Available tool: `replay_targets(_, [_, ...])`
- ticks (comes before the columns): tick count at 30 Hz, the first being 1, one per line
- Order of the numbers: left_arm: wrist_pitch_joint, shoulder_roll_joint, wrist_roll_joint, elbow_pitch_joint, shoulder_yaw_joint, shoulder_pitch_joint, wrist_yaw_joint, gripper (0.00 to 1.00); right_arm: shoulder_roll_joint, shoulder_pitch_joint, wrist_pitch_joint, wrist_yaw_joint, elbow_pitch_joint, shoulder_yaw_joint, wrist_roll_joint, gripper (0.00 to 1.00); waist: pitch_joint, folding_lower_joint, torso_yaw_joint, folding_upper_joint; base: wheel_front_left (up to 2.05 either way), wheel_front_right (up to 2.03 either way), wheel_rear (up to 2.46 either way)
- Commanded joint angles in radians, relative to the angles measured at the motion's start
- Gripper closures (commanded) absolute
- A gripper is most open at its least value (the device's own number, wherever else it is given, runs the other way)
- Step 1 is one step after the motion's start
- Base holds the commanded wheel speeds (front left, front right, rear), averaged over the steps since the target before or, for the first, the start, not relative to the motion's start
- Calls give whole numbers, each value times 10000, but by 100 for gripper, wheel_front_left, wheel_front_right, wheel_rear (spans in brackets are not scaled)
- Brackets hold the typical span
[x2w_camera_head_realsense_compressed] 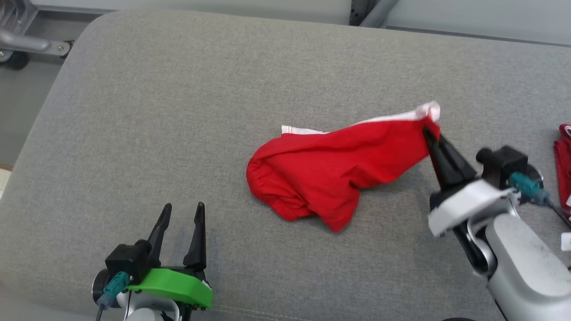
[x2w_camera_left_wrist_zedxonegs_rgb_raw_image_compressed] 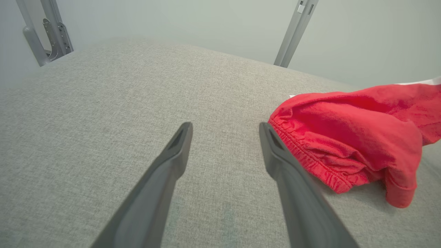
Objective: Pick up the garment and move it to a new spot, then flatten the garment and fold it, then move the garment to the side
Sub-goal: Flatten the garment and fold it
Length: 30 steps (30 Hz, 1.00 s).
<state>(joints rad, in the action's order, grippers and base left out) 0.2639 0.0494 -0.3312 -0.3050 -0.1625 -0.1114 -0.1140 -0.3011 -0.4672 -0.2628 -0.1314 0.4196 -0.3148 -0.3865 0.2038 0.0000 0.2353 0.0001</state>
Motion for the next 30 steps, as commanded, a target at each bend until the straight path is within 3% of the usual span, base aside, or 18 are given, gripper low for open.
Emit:
replay_targets(1, [-2, 29, 73, -16, 79, 172, -37, 0, -217, 755, -22, 16, -458, -126, -157, 100, -596, 0, -603, -1, 0, 0, 0])
replay_targets(5, [0, 28, 161, -34, 230, 302, -69, 0, -461, 2086, -22, 16, -883, -443, -616, 100, -795, 0, -906, -1, 0, 0, 0])
replay_targets(8, [0, 28, 235, -77, 257, 332, -71, 0, -568, 2583, -22, 18, -260, -740, -842, 100, -891, 0, -1042, -1, 0, 0, 0])
replay_targets(9, [-2, 28, 248, -89, 270, 349, -79, 0, -507, 2631, -22, 16, 76, -817, -914, 84, -941, 0, -1086, -1, 0, 0, 0])
replay_targets(10, [0, 28, 263, -103, 276, 372, -87, 0, -443, 2581, -23, 16, 355, -865, -965, 3, -999, 0, -1130, -1, 0, 0, 0])
replay_targets(16, [0, 26, 389, -185, 368, 460, -108, 0, -95, 2321, -22, 16, 1153, -393, -1049, 0, -1267, 0, -1440, -1, 0, 0, 0])
replay_targets(22, [0, 26, 439, -324, 367, 195, -148, 0, 224, 2453, -22, 16, 694, 274, -742, 0, -1346, 0, -1990, -1, 0, 0, 0])
replay_targets(30, [0, 32, 309, -1329, 292, -1524, -172, 0, 466, 1965, -23, 16, -73, 224, -568, 0, -508, 0, -2878, -1, 0, 0, 0])
